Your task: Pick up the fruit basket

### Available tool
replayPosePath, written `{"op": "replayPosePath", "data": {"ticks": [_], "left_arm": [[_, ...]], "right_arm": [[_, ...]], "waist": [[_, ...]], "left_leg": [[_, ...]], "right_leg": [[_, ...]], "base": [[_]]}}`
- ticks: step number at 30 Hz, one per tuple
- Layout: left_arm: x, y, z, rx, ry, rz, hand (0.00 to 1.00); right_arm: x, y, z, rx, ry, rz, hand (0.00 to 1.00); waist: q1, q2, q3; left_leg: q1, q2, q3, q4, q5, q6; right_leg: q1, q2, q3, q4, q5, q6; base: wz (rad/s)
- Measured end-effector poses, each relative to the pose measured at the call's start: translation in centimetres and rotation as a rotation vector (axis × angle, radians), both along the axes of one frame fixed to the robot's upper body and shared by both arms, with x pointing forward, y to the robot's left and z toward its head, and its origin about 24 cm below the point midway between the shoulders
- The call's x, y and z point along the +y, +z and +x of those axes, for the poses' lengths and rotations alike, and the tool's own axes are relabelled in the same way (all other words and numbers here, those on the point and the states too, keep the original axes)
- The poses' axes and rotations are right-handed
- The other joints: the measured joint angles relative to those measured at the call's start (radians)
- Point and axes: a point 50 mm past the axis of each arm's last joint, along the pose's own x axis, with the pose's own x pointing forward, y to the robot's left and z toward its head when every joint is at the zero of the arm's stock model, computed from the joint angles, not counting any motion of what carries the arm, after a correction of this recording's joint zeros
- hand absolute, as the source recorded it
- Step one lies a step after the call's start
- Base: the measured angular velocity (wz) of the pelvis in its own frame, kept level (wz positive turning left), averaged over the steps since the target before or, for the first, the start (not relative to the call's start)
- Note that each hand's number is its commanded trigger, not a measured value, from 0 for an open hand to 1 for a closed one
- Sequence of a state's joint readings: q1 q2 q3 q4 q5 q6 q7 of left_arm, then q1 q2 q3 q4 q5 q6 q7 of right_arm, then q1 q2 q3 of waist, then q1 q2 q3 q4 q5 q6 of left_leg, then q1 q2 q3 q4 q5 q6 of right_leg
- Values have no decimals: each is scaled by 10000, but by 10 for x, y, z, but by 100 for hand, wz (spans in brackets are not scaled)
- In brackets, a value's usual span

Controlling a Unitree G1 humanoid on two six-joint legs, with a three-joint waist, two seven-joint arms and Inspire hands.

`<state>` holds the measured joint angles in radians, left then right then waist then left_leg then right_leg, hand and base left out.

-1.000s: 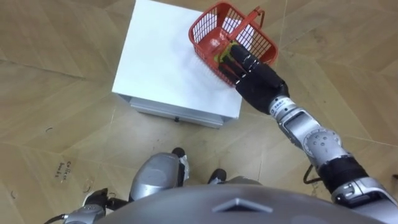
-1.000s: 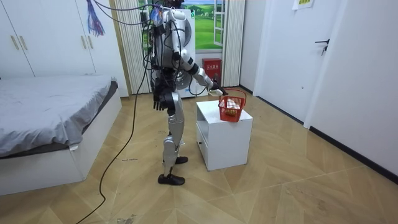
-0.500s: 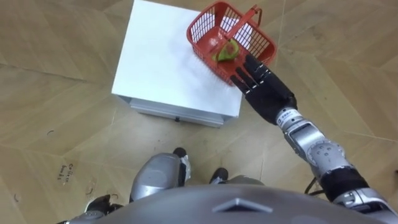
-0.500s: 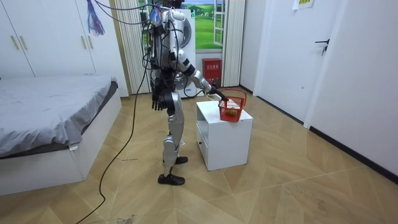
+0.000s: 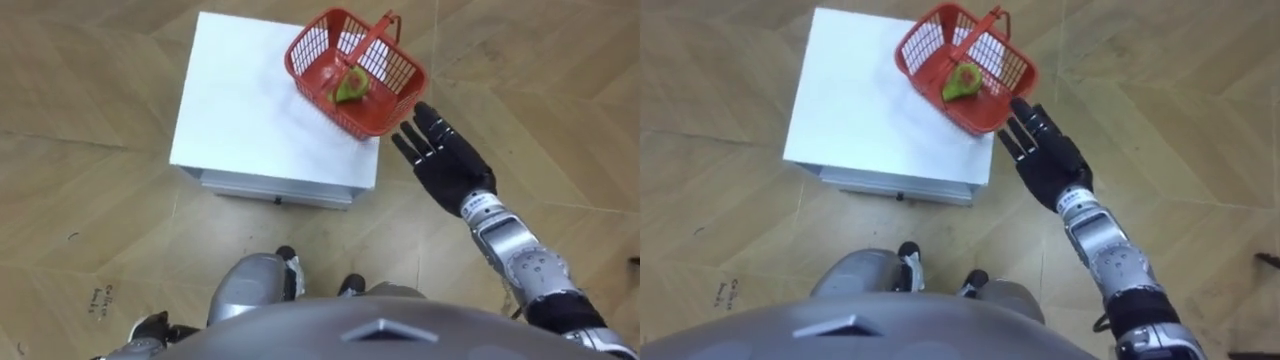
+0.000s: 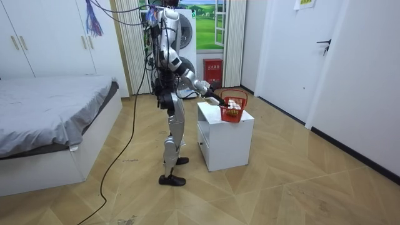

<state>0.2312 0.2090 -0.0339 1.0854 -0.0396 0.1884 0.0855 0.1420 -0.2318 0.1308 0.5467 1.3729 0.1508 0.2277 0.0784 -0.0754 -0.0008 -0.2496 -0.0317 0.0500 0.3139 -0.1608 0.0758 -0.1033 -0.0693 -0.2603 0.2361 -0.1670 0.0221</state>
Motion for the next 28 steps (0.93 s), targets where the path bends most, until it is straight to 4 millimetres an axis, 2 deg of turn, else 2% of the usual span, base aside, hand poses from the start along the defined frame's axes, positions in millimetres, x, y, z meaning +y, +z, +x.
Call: {"op": "replayPosePath", "data": {"ticks": [3,5,9,11,17,22,23,28], "left_arm": [[2,1,1,-149,64,51,0],[1,0,2,-263,89,10,0],[2,1,3,-427,264,97,0],[3,2,5,-606,310,244,0],[6,3,7,-769,404,369,0],[5,2,7,-655,233,369,0],[4,1,6,-616,252,331,0],[-4,-1,5,-600,303,144,0]], "right_arm": [[-13,-14,-18,959,-273,-653,0],[-24,-28,-38,2041,-301,-1496,0],[-40,-44,-66,3705,-3,-2855,0],[-48,-51,-85,4760,438,-3694,0],[-55,-65,-126,7072,2368,-5453,0],[-52,-70,-141,7947,3916,-6443,0],[-50,-71,-142,8107,4368,-6655,0],[-44,-74,-142,8260,5208,-7052,0]], "waist": [[-182,-17,-8],[-368,-23,-10],[-746,-27,13],[-771,-76,-11],[-782,-2,30],[-722,51,55],[-727,66,81],[-720,129,109]], "left_leg": [[96,16,87,-71,-14,-14],[211,43,189,-84,-14,-12],[287,42,198,-100,-45,-23],[349,68,321,-150,-59,-31],[709,54,333,-390,-86,-60],[739,54,317,-427,-94,-78],[818,44,315,-460,-98,-80],[1015,39,312,-565,-109,-89]], "right_leg": [[16,9,153,3,-1,1],[86,35,224,-144,20,-14],[172,41,239,-206,20,-10],[152,49,355,-218,20,-9],[498,65,374,-373,21,-9],[611,82,348,-460,21,-9],[692,80,338,-513,21,-9],[782,78,336,-540,20,-9]], "base": [[-12],[-10],[-2],[-14],[-3],[1],[0],[0]]}}
